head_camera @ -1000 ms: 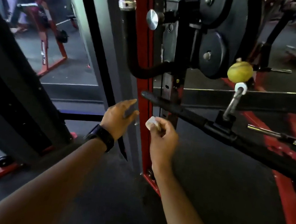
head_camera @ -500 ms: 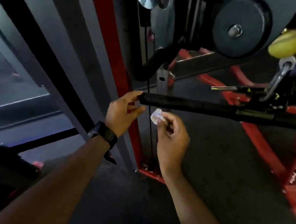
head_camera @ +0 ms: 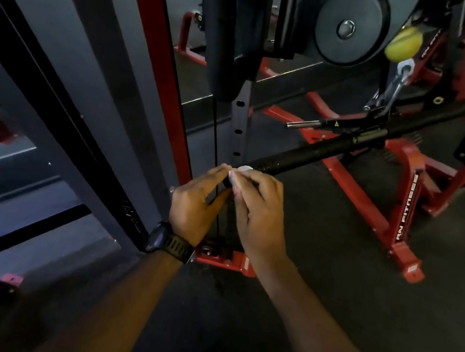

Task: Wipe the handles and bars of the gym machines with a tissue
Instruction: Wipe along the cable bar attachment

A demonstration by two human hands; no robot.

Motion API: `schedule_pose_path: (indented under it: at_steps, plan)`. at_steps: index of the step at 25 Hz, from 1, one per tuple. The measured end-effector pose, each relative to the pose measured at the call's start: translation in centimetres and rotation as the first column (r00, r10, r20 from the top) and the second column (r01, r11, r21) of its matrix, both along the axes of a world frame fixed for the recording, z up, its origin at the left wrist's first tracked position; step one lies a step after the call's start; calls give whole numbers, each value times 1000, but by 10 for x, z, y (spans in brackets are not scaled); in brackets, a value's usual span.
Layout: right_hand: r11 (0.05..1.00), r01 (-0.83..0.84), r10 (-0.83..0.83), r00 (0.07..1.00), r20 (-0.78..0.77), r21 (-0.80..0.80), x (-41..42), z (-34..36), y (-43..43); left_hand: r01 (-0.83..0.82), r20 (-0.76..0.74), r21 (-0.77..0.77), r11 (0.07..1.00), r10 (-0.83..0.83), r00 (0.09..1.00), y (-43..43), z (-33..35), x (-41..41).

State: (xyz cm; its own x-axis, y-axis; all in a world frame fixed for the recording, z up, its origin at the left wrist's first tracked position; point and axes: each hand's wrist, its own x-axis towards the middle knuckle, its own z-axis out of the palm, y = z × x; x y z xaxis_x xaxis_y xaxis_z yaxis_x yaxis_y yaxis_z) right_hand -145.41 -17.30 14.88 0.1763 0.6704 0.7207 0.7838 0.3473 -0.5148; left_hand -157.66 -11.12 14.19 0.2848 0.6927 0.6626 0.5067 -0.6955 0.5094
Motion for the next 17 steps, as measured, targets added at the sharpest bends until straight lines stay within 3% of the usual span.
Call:
schedule_pose_path:
  at_steps: [3, 6, 7, 10, 11, 13, 14, 17]
  plan:
    - [1000, 17, -18, 983, 185, 9, 37, 6, -2, -41, 0, 27, 999, 41, 999, -14, -1, 7]
    - [991, 129, -129, 992, 17, -28, 55, 22, 2, -91, 0, 62, 994, 91, 996, -23, 1, 16]
    - [993, 112, -111, 993, 33, -24, 49, 22, 2, -99, -3, 71, 993, 99, 995, -26, 2, 18]
    - [996, -89, 83, 951, 297, 5, 54, 15, -6, -104, -17, 78, 992, 106, 994, -31, -1, 21]
    - [998, -57, 54, 960, 276, 3, 68, 16, -4, -120, -20, 85, 989, 122, 992, -33, -2, 22]
    - [993, 110, -108, 993, 52, -31, 85, 21, -1, -161, -20, 91, 983, 164, 986, -36, 0, 24]
    - [988, 141, -140, 990, 26, -65, 83, 20, -3, -166, -15, 93, 982, 168, 986, -37, 0, 26]
    - [996, -43, 63, 954, 294, -75, 58, 3, -13, -140, 10, 66, 988, 140, 990, -36, -3, 27]
